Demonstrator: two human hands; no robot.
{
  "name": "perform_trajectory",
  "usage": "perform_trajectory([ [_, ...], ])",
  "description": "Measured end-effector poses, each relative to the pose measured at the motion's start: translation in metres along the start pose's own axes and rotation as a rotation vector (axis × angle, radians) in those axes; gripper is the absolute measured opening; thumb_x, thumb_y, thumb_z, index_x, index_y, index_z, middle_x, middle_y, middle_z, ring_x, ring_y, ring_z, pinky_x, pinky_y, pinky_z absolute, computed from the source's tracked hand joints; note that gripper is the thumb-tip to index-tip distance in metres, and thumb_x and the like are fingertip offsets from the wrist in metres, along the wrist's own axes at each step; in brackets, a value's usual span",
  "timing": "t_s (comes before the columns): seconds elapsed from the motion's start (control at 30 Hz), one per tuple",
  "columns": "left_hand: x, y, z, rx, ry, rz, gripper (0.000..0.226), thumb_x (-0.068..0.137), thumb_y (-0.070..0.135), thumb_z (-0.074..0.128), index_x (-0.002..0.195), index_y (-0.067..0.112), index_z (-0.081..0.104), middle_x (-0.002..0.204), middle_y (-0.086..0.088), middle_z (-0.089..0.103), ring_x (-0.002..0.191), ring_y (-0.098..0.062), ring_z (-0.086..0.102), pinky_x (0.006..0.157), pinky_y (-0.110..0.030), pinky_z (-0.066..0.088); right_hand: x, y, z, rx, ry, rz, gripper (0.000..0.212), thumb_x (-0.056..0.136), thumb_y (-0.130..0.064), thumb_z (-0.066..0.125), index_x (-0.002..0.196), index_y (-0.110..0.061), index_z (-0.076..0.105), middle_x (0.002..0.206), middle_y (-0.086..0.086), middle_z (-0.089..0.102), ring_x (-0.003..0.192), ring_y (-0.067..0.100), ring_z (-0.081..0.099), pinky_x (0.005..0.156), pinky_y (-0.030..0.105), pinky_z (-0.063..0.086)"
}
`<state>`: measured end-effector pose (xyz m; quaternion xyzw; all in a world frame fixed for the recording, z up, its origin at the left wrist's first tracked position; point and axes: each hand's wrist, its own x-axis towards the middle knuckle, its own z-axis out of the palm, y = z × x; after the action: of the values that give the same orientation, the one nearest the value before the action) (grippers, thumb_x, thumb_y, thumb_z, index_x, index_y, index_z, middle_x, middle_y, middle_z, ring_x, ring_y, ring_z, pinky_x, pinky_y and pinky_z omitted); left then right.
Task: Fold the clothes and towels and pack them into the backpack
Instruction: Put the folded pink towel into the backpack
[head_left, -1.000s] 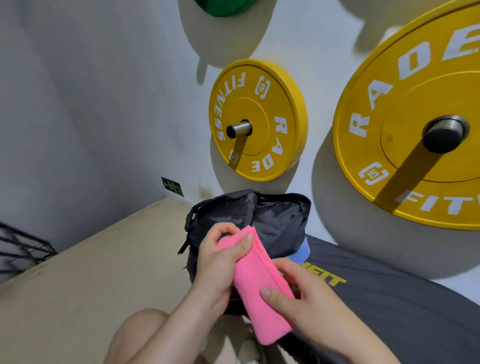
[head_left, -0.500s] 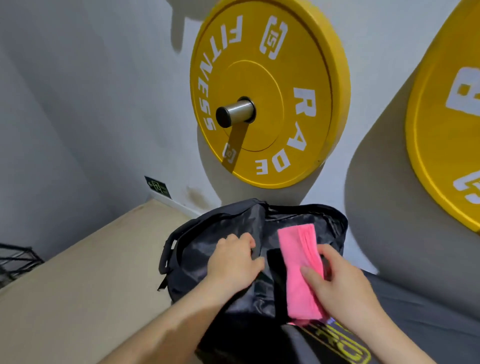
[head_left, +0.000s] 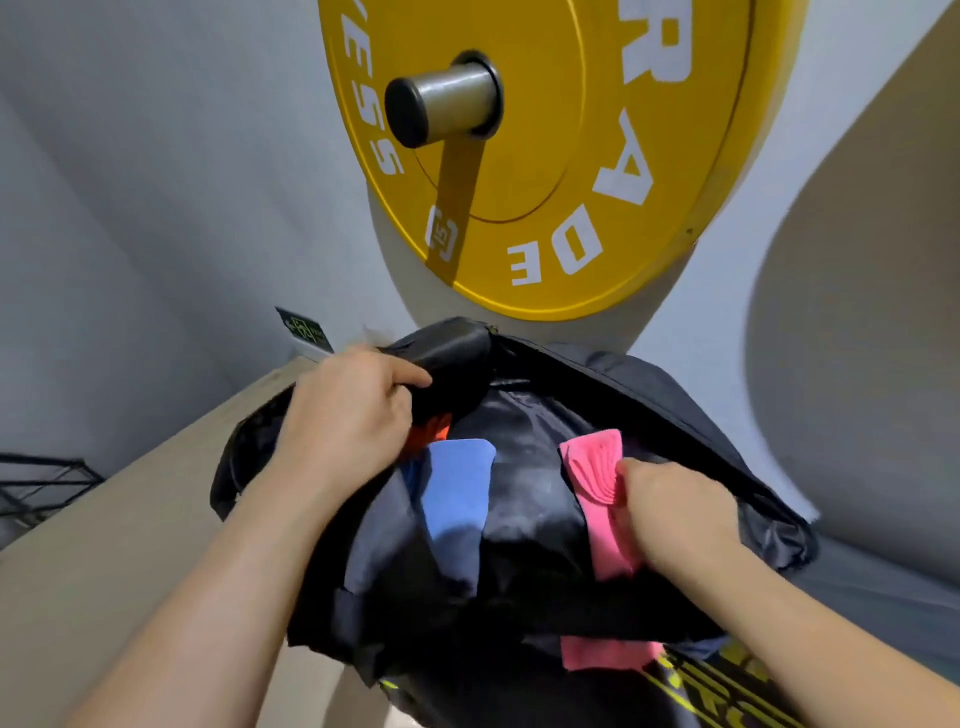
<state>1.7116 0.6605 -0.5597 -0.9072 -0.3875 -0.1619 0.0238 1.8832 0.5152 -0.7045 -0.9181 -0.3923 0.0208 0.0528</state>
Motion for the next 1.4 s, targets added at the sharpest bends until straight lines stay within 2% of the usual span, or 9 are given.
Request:
perform_trajectory([
  [0.2, -0.010, -0.004, 0.017, -0.157, -0.029, 0.067, 0.045, 0.084, 0.010, 0.047, 0.109, 0.040, 0.069, 0.106, 0.009, 0.060, 0.103, -0.017, 0.054, 0.086, -0.029, 0.042, 0.006, -0.016, -0.041, 0.217, 0.026, -0.066, 0.025, 0.086, -0.039, 0.058, 0.103, -0.021, 0.058, 0.107, 0.007, 0.066, 0.100, 0.031, 0.063, 0.071, 0.034, 0.044],
  [0.37, -0.010, -0.008, 0.025, -0.245, 0.082, 0.048, 0.043, 0.081, 0.007, 0.051, 0.102, 0.039, 0.072, 0.102, 0.012, 0.062, 0.098, -0.014, 0.057, 0.085, -0.027, 0.043, 0.051, -0.061, -0.052, 1.107, -0.111, 0.115, 0.031, 0.078, -0.031, 0.075, 0.063, -0.014, 0.053, 0.064, 0.006, 0.060, 0.059, 0.026, 0.060, 0.055, 0.032, 0.046],
  [0.47, -0.009, -0.006, 0.029, -0.298, 0.085, 0.030, 0.041, 0.083, 0.009, 0.052, 0.102, 0.039, 0.072, 0.102, 0.015, 0.060, 0.097, -0.012, 0.058, 0.088, -0.029, 0.045, 0.072, -0.100, -0.031, 1.278, -0.113, 0.230, 0.037, 0.068, -0.034, 0.080, 0.091, -0.009, 0.064, 0.077, 0.007, 0.072, 0.061, 0.024, 0.070, 0.066, 0.040, 0.059],
  [0.6, -0.009, -0.008, 0.030, -0.328, 0.084, 0.016, 0.041, 0.083, 0.011, 0.051, 0.102, 0.040, 0.072, 0.101, 0.019, 0.059, 0.096, -0.007, 0.056, 0.089, -0.027, 0.045, 0.080, -0.121, -0.018, 0.913, -0.194, 0.219, 0.038, 0.075, -0.043, 0.076, 0.097, -0.016, 0.062, 0.101, 0.004, 0.068, 0.100, 0.025, 0.065, 0.074, 0.027, 0.046],
  [0.7, -0.011, -0.009, 0.032, -0.332, 0.047, 0.011, 0.041, 0.083, 0.013, 0.051, 0.103, 0.042, 0.071, 0.101, 0.019, 0.058, 0.095, -0.004, 0.054, 0.086, -0.024, 0.044, 0.076, -0.125, -0.019, 0.723, -0.302, 0.121, 0.037, 0.072, -0.042, 0.078, 0.072, -0.015, 0.052, 0.095, 0.006, 0.068, 0.099, 0.024, 0.065, 0.072, 0.029, 0.046],
  [1.0, -0.013, -0.001, 0.039, -0.357, -0.018, 0.018, 0.041, 0.086, 0.015, 0.049, 0.105, 0.046, 0.069, 0.102, 0.021, 0.055, 0.088, 0.005, 0.046, 0.077, -0.014, 0.034, 0.066, -0.138, 0.004, 0.538, -0.227, -0.154, 0.024, 0.089, -0.021, 0.051, 0.110, -0.012, 0.056, 0.110, 0.010, 0.064, 0.099, 0.033, 0.062, 0.071, 0.032, 0.043],
  [1.13, -0.012, -0.004, 0.048, -0.358, -0.028, 0.000, 0.039, 0.087, 0.021, 0.050, 0.106, 0.051, 0.066, 0.103, 0.020, 0.054, 0.091, 0.003, 0.048, 0.078, -0.016, 0.034, 0.044, -0.119, -0.005, 0.702, -0.040, -0.080, 0.030, 0.092, -0.034, 0.052, 0.112, -0.013, 0.057, 0.108, 0.009, 0.067, 0.101, 0.031, 0.061, 0.074, 0.033, 0.043],
  [1.27, -0.024, 0.002, 0.081, -0.326, -0.137, 0.061, 0.034, 0.091, 0.033, 0.049, 0.116, 0.054, 0.058, 0.102, 0.018, 0.047, 0.089, -0.001, 0.054, 0.078, -0.024, 0.044, 0.021, -0.070, -0.024, 0.717, 0.080, -0.023, 0.032, 0.096, -0.016, 0.044, 0.125, -0.016, 0.057, 0.121, 0.005, 0.064, 0.114, 0.026, 0.056, 0.089, 0.036, 0.048],
  [1.4, -0.035, 0.021, 0.111, -0.105, -0.329, 0.161, 0.048, 0.096, 0.044, 0.040, 0.143, 0.048, 0.029, 0.116, 0.008, 0.028, 0.095, -0.013, 0.049, 0.077, -0.032, 0.050, 0.000, -0.025, -0.037, 0.605, 0.232, 0.017, 0.041, 0.091, -0.010, 0.046, 0.130, -0.019, 0.054, 0.123, 0.007, 0.060, 0.115, 0.028, 0.052, 0.089, 0.036, 0.044],
])
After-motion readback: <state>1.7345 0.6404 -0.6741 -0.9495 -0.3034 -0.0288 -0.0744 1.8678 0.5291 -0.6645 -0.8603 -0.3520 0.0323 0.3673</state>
